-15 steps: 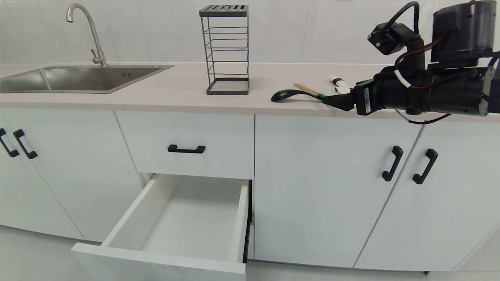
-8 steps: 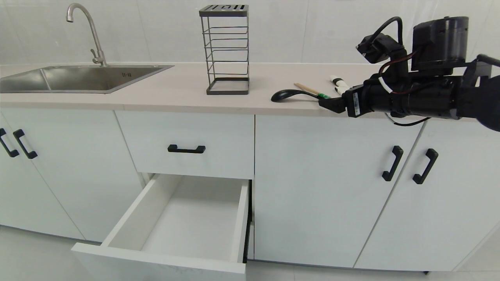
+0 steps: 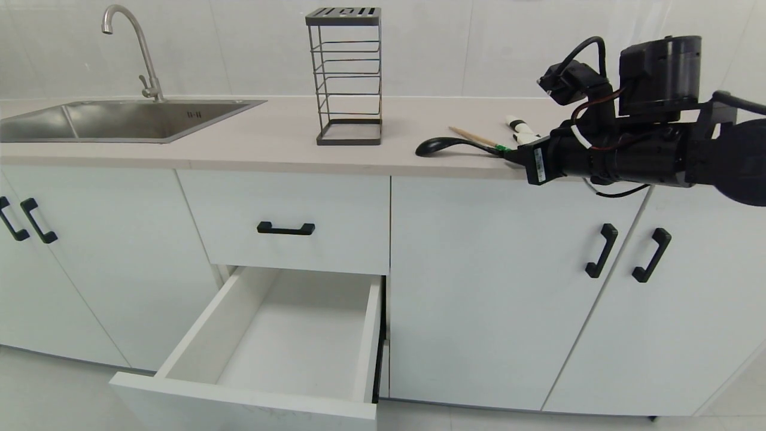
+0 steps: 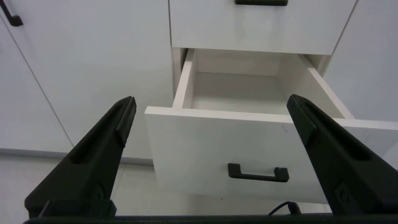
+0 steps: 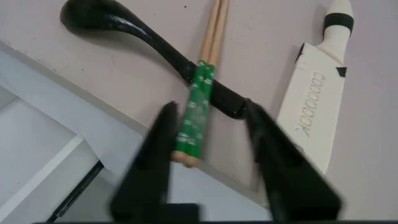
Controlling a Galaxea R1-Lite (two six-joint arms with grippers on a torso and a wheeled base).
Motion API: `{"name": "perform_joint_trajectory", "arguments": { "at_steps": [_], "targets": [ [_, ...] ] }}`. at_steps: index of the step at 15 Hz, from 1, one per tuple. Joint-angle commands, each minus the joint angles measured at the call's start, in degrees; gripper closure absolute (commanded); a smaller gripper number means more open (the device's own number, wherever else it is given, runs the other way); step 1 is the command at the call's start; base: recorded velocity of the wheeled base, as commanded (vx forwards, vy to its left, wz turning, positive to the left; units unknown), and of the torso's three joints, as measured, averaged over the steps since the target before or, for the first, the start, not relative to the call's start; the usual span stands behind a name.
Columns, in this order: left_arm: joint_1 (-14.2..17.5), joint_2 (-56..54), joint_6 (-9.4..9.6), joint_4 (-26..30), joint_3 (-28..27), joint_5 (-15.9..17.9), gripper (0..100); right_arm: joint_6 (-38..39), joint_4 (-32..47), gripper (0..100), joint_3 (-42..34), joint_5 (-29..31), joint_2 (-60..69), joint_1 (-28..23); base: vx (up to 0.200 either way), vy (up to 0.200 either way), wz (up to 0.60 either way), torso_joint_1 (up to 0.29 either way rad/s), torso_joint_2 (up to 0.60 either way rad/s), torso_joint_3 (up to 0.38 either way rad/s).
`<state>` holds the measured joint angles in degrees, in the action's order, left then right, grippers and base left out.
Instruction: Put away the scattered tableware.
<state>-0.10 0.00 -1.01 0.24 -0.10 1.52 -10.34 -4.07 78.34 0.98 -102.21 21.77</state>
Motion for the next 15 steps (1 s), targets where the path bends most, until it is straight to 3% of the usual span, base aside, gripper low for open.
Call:
{"name": "perform_joint_trajectory", "arguments": {
  "at_steps": [1,8,13,15],
  "targets": [
    [0.01,0.09,-0.04,0.02,0.01,0.06,0,-0.03,-0.15,100,0.06,-0.01,0.08,-0.85,0.000,0.000,0.00,0.000,0.00,0.000],
    [0.01,0.09,-0.04,0.02,0.01,0.06,0,-0.74,-5.95,100,-0.03,-0.36,1.83,-3.93,0.000,0.000,0.00,0.000,0.00,0.000],
    [0.01,0.09,0.05,0.02,0.01,0.06,0,-0.82,-5.95,100,-5.12,-2.38,11.50,-0.50,0.000,0.000,0.00,0.000,0.00,0.000],
    [0.01,0.09,0.84,0.02,0.01,0.06,0,-3.72,-6.12,100,-12.24,-7.22,18.97,2.40,0.000,0.000,0.00,0.000,0.00,0.000]
  ]
}}
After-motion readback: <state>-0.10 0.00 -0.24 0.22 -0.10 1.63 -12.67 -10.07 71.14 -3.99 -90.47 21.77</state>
